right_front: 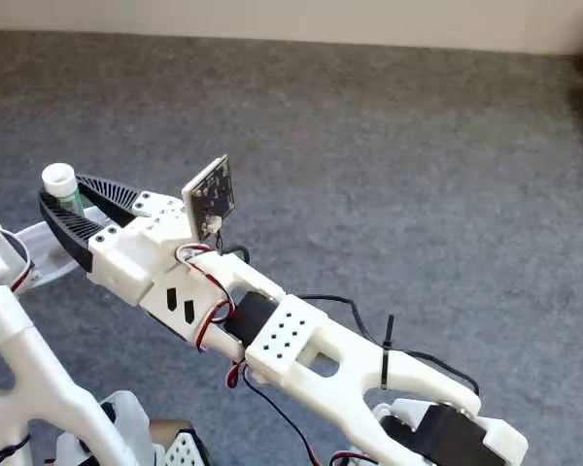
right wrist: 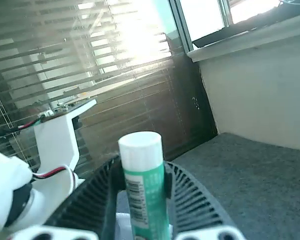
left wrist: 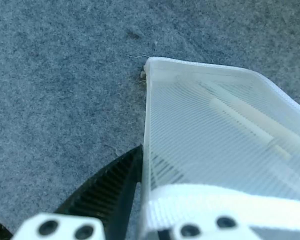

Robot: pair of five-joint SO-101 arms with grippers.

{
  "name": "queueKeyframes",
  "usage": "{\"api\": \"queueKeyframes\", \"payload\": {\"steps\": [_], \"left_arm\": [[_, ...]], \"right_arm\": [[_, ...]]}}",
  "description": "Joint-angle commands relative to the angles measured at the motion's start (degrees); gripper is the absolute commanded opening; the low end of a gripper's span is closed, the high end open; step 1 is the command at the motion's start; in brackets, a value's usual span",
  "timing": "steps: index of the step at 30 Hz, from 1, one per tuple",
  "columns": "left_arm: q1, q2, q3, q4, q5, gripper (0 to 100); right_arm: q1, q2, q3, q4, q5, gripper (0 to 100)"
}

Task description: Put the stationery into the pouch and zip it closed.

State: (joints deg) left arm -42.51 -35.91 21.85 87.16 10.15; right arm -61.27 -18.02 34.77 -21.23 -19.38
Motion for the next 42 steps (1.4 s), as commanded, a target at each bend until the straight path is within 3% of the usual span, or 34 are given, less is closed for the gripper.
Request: {"api": "queueKeyframes", "payload": {"steps": [1,6,11,16,19,27,42], "left_arm": [[-0.13,0.92,0.4,-1.32,0.79,0],[-0.13,0.92,0.4,-1.32,0.79,0],[-0.13,0.92,0.4,-1.32,0.79,0],[-0.22,0.92,0.48,-1.32,0.79,0],[-0.22,0.92,0.48,-1.32,0.79,0],[-0.22,0.92,0.48,-1.41,0.79,0],[-0.22,0.92,0.48,-1.41,0.79,0]], "right_arm": [[-0.66,-0.75,-0.75,-1.54,-0.35,0.4],[-0.66,1.98,-1.1,-2.24,-0.35,0.4],[-0.48,9.36,-0.4,-17.98,0.0,0.4],[-1.8,12.62,3.47,-29.23,8.7,0.4],[-2.77,12.7,4.97,-32.92,10.29,1.0],[-3.56,12.97,5.32,-33.01,10.2,15.0],[-1.89,12.18,4.88,-29.49,10.2,14.9]]}}
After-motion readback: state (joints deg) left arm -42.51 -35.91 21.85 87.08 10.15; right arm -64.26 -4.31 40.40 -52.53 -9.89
